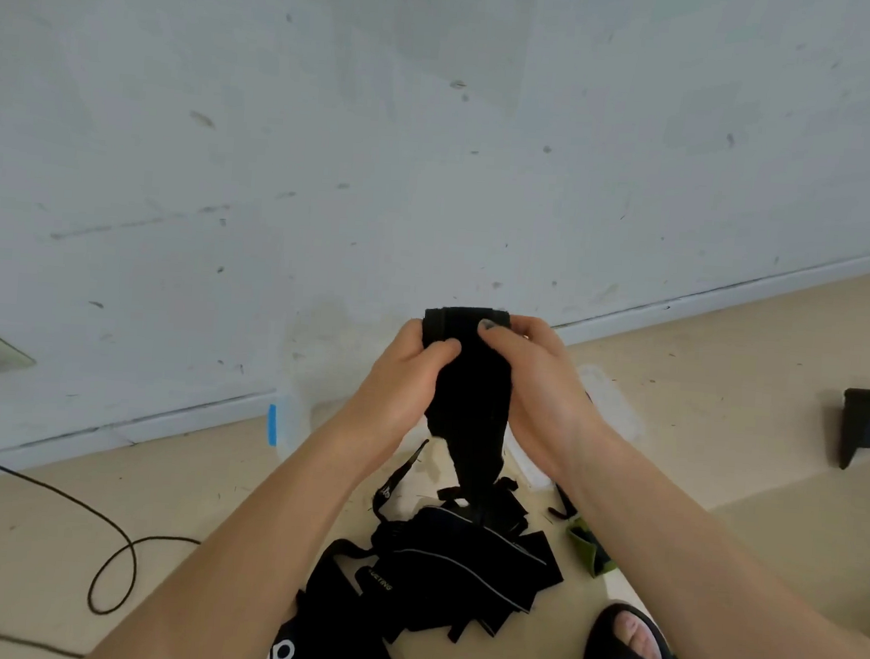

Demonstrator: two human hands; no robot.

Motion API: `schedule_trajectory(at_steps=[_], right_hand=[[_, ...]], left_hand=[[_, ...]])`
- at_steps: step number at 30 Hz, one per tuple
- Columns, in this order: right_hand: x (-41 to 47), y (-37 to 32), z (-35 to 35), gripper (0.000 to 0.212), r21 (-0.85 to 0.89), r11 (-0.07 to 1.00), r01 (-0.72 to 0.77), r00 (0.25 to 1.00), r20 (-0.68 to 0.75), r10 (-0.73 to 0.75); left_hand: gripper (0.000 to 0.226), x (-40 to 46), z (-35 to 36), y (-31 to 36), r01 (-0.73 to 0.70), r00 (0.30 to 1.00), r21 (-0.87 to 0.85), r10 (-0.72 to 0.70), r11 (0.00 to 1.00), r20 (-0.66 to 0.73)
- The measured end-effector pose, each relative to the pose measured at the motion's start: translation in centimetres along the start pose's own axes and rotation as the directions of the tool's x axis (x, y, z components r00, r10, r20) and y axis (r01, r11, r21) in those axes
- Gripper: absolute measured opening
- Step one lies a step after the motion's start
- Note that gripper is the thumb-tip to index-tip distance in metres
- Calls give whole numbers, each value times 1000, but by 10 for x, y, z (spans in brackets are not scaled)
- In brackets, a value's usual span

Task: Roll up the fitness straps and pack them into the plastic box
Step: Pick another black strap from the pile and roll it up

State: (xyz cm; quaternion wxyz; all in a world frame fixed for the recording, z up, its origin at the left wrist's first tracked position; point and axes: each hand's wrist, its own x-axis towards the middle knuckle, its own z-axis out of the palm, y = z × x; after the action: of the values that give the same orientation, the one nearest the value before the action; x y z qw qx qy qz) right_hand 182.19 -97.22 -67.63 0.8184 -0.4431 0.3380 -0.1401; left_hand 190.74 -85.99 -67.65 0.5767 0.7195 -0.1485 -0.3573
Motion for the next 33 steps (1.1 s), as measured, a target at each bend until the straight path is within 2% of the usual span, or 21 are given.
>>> schedule_trajectory(at_steps=[3,9,12,15,17,21,24,29,33], right_hand=[[1,3,0,23,-93,995,36,997,-62,-42],[8,-9,-7,25,41,997,61,994,-96,-57],[8,-15,-10,28,96,995,23,999,-44,-19],[4,-11,-12,32,-61,998,-33,998,57,37],[2,-6,-13,40,-143,990,-19,997,67,29],[4,-10,-16,52,-111,993,31,998,50,-25],[4,-13,-16,47,-69,997,27,998,65,-22],[6,-16,-16,35,42,999,18,999,30,-19],[5,-15,-16,36,102,995,-4,998,65,-3]], left_hand=[[25,0,-2,-3,12,996,78,-19,997,85],[38,-8,-7,-3,-31,975,221,-19,975,220],[25,-7,-6,0,-120,987,211,94,970,130],[15,-5,-6,3,-147,988,176,151,973,-13],[16,-3,-7,3,-128,989,206,139,970,-43],[18,-5,-12,3,-101,994,201,106,974,-14],[19,-7,-17,5,-132,991,218,129,967,28],[22,-11,-16,4,-114,989,225,89,968,119],[18,-6,-13,1,-120,992,169,113,978,54]])
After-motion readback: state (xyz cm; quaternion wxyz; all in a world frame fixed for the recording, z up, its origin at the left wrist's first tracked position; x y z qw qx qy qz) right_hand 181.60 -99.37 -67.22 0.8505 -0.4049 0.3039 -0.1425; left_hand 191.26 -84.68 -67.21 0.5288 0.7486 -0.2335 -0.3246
